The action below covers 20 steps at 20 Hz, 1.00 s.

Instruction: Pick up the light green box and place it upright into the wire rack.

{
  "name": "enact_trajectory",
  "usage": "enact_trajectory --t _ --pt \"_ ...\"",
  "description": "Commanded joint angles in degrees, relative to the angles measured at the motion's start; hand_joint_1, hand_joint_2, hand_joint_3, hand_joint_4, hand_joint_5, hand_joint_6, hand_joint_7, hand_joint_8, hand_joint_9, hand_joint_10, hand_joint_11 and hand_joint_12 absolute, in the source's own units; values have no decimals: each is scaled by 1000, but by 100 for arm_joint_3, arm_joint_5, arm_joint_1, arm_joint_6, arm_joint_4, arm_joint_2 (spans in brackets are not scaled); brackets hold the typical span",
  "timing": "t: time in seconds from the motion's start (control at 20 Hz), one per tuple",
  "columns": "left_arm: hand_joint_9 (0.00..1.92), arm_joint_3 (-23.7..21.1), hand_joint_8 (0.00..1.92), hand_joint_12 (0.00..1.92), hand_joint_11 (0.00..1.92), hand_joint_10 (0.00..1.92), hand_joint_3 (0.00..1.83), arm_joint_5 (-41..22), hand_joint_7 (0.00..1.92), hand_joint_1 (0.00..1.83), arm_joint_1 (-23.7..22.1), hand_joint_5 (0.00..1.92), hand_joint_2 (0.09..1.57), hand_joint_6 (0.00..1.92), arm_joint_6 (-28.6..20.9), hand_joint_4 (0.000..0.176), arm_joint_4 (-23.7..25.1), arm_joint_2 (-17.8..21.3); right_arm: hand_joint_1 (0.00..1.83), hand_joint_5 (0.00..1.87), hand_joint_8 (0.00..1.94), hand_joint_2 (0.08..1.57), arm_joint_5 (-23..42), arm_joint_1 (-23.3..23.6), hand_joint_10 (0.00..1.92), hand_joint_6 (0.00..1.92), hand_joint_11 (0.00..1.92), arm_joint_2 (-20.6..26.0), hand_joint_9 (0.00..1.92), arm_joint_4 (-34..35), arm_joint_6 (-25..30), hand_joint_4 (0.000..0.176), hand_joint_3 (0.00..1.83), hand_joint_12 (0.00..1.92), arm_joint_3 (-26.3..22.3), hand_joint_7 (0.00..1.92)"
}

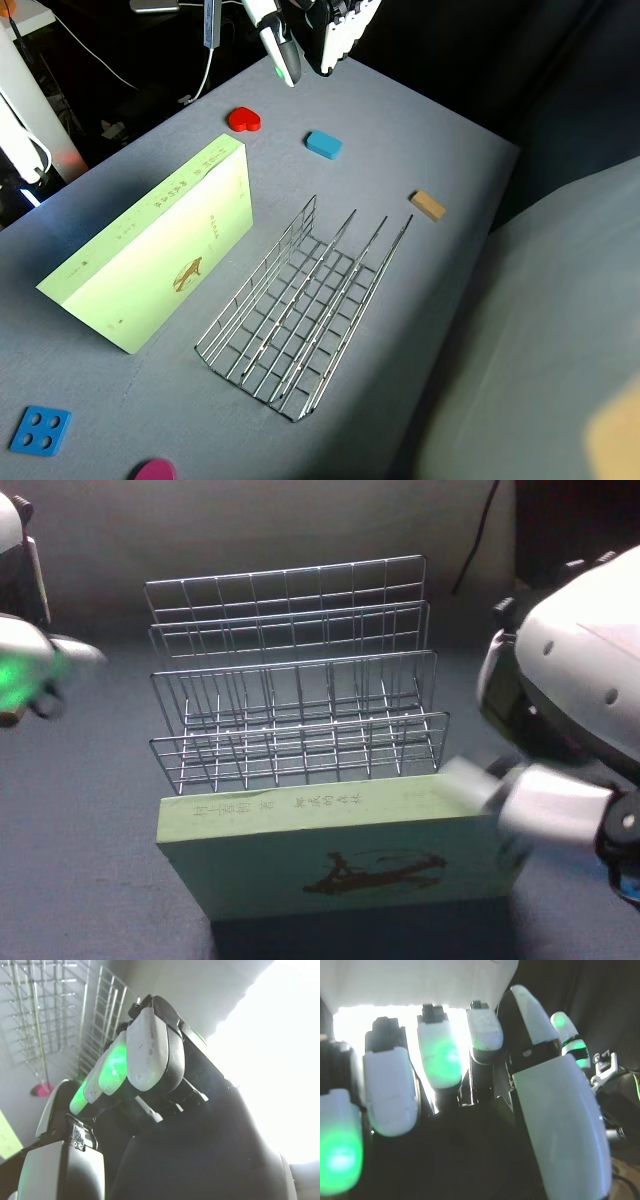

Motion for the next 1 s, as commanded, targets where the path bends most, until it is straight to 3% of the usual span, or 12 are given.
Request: enact_trajectory --t 0.0,0.35,0.5,0.6,0.85,0.95 --pt "110 -15 0 475 0 7 9 -288 172 294 -92 264 1080 8 22 57 411 35 24 131 0 1031 151 23 5 5 0 5 82 -516 21 57 25 712 -1 104" --pt "83 -15 0 396 0 0 5 -234 123 279 -172 210 1101 0 46 56 409 35 37 123 0 1028 602 -51 5 0 0 114 89 -516 37 50 11 707 24 86" --pt "69 -13 0 360 0 0 6 -227 105 283 -190 201 1120 3 165 54 333 35 129 82 0 1004 696 5 1 0 0 90 82 -516 25 33 0 667 72 68" --pt "65 4 3 445 0 2 3 -196 117 278 -190 229 1124 7 185 52 333 39 179 76 0 1050 492 47 0 0 0 -149 82 -417 0 29 16 685 117 65" --pt "63 82 5 453 0 1 2 -313 127 279 -191 220 1125 0 519 43 323 63 662 75 1 1032 -31 -160 0 4 0 -994 62 -27 6 14 0 634 484 65" --pt "65 123 5 451 0 1 2 -364 130 279 -186 218 1125 0 601 40 312 111 713 92 5 1028 -152 -133 0 7 0 -1252 58 331 50 10 0 590 737 79"
